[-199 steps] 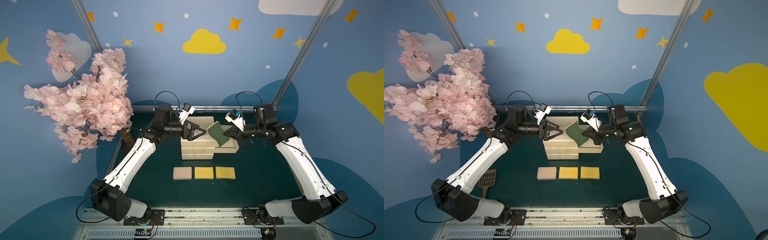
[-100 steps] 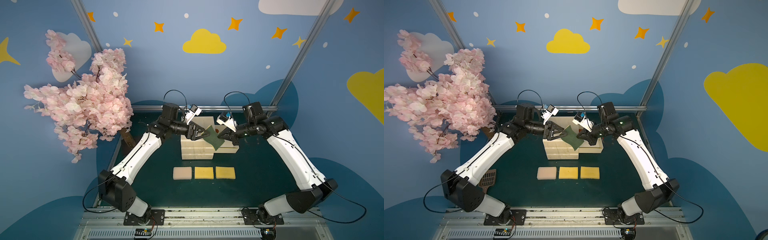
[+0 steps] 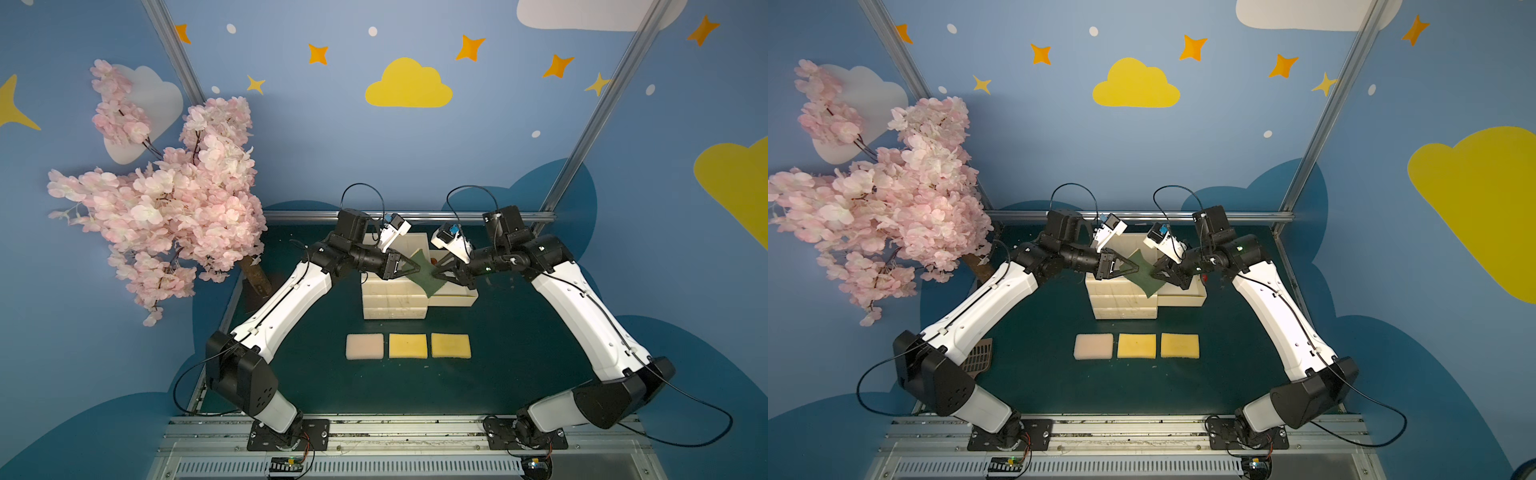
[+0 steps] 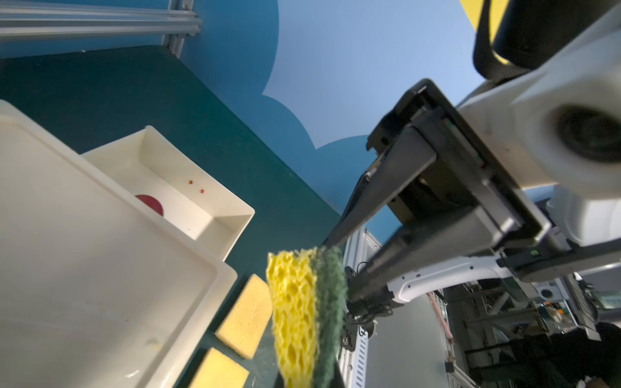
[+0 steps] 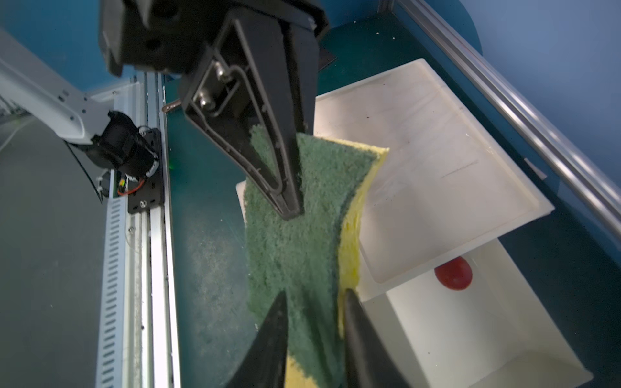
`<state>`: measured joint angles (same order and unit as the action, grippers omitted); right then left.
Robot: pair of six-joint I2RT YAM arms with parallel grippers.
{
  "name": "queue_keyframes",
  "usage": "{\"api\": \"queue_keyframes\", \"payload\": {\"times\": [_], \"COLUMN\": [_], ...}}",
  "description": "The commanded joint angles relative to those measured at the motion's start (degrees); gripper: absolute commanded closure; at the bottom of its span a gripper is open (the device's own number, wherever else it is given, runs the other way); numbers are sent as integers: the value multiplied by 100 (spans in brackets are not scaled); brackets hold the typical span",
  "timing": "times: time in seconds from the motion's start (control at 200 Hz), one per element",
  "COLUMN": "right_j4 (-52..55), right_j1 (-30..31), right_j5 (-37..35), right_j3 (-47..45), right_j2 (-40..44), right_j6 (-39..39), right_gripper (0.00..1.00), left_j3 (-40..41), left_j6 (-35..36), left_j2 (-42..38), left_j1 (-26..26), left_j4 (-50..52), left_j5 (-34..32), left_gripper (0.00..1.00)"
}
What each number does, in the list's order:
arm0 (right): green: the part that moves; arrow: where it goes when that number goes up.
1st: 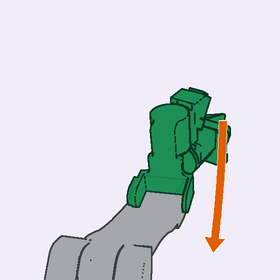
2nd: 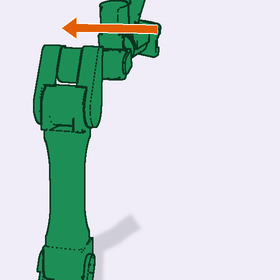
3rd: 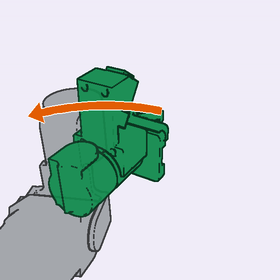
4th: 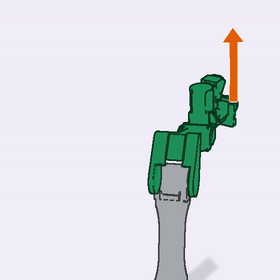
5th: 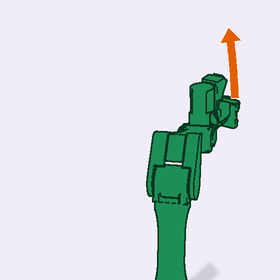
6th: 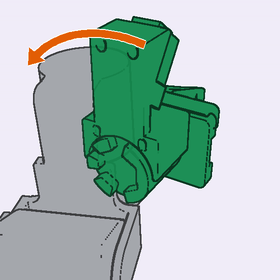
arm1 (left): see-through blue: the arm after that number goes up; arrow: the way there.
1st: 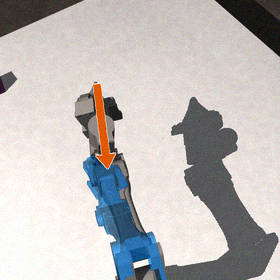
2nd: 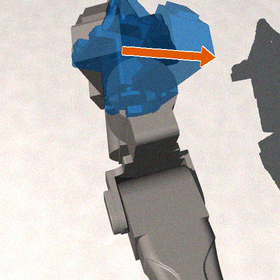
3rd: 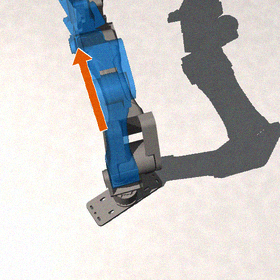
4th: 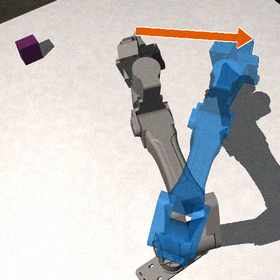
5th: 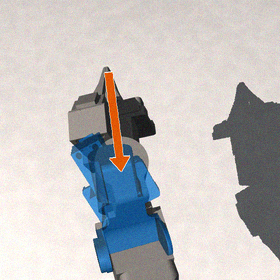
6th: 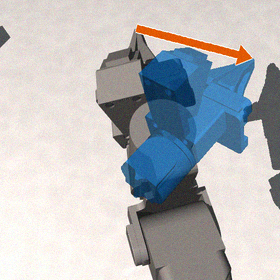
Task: Take the sponge out of the drawer
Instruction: Place the sponge at the center of the board.
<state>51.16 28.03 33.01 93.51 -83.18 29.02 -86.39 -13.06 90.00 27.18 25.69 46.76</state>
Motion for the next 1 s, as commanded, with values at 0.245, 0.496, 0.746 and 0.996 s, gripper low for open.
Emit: {"api": "queue_keyframes", "payload": {"times": [0.245, 0.496, 0.746, 0.996], "right_j4": [-3847, -4463, -4931, -4967], "right_j1": [-548, -990, -1062, -1075], "right_j5": [-1412, -1700, -1649, -1624], "right_j3": [-1767, -2135, -2728, -3246], "right_j2": [1418, 1501, 1784, 2228], "right_j6": [-2342, -3542, -4238, -4618], "right_gripper": [20, 19, 19, 18], "left_j3": [1942, 3723, 4892, 5426], "left_j6": [-2220, -3421, -4257, -5101], "left_j2": [-1152, -2243, -3238, -3322], "left_j1": [171, 957, 1921, 3411], "left_j4": [-2311, -3292, -3150, -2980], "left_j5": [-1053, -2699, -4075, -5678], "left_gripper": [98, 98, 98, 97]}}
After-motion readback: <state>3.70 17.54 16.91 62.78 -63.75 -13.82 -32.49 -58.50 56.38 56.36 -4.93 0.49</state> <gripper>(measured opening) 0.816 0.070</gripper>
